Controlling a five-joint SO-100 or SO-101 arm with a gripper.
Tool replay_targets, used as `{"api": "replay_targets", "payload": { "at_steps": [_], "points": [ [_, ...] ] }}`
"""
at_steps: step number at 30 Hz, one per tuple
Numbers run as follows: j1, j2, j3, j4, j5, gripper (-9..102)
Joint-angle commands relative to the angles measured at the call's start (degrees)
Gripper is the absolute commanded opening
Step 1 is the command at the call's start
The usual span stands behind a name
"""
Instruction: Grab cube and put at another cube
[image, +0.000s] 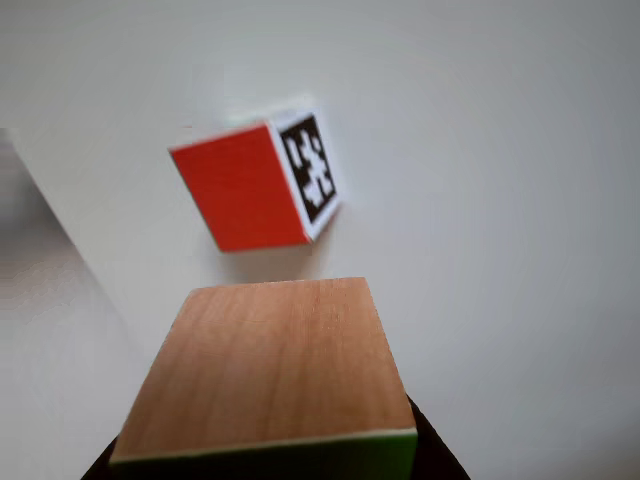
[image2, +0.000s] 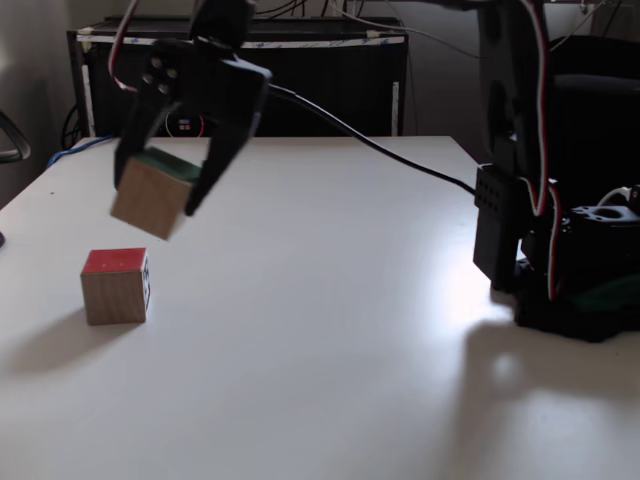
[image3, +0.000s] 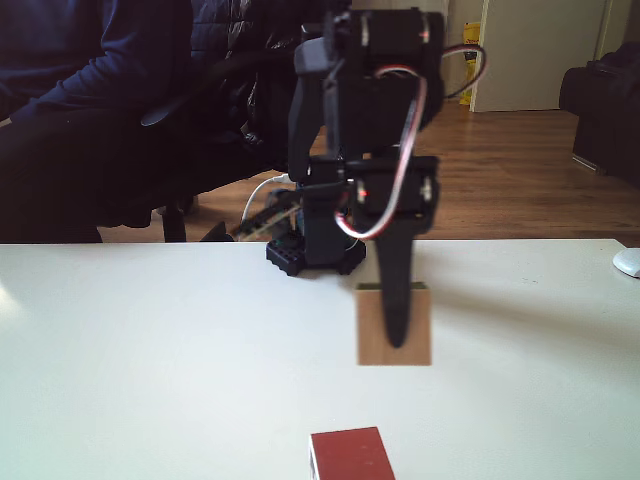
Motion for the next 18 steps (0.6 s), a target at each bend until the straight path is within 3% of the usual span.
{"api": "replay_targets", "payload": {
  "at_steps": [1, 10, 18],
  "points": [
    [1.1, -0.2, -5.2, 0.3, 0.4, 13],
    [4.4, -8.3, -12.3, 1.0, -1.4, 13],
    [6.2, -18.6, -25.8, 6.4, -1.7, 13]
  ]
}}
